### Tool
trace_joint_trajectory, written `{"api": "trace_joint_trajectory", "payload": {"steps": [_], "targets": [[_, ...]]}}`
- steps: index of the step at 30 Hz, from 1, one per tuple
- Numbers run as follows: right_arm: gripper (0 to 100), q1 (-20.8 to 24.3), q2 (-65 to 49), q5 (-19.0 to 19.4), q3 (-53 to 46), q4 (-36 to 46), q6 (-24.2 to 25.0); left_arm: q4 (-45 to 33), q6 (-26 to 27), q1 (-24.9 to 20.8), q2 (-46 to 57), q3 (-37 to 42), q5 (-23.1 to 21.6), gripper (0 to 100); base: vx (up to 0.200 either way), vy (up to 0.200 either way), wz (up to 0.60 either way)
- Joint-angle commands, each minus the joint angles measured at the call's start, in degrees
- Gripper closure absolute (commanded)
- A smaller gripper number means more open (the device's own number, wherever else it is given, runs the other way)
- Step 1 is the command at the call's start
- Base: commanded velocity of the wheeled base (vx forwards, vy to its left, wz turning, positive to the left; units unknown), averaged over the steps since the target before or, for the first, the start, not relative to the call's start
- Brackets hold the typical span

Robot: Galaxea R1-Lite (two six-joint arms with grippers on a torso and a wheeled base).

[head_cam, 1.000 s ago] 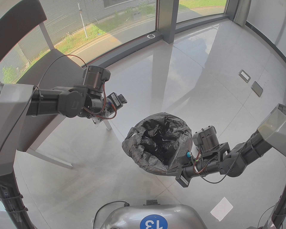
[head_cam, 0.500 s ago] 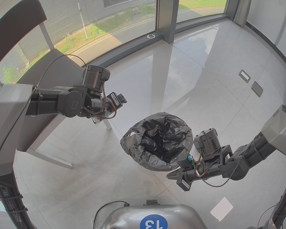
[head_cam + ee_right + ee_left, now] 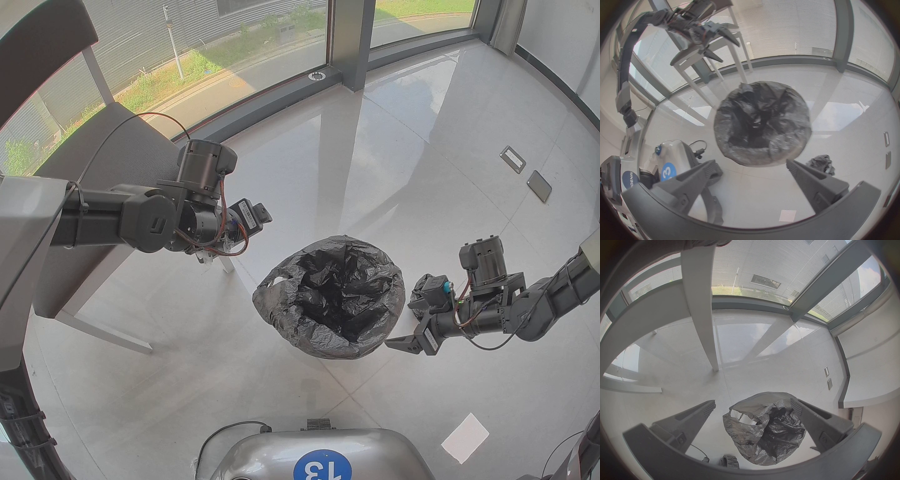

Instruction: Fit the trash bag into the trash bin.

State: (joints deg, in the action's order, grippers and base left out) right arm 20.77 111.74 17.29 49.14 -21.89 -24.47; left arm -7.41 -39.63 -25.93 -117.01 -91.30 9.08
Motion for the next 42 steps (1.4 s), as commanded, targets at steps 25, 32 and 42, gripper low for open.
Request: {"api": "trace_joint_trajectory", "payload": {"steps": [25, 32, 42], "targets": [[0, -19.63, 10.34, -5.07, 11.77, 0.62, -2.69, 6.27, 8.87, -1.49, 7.05, 9.73, 0.06, 0, 0.000, 0.000, 0.00], [0, -19.37, 15.09, -4.89, 16.07, 2.91, -2.69, 6.53, 11.16, -1.93, 7.41, 10.88, 0.23, 0, 0.000, 0.000, 0.00], [0, -18.58, 23.00, -4.72, 25.22, 4.84, -2.69, 14.97, 17.57, -2.37, 7.93, 15.45, 0.32, 0, 0.000, 0.000, 0.00]]}}
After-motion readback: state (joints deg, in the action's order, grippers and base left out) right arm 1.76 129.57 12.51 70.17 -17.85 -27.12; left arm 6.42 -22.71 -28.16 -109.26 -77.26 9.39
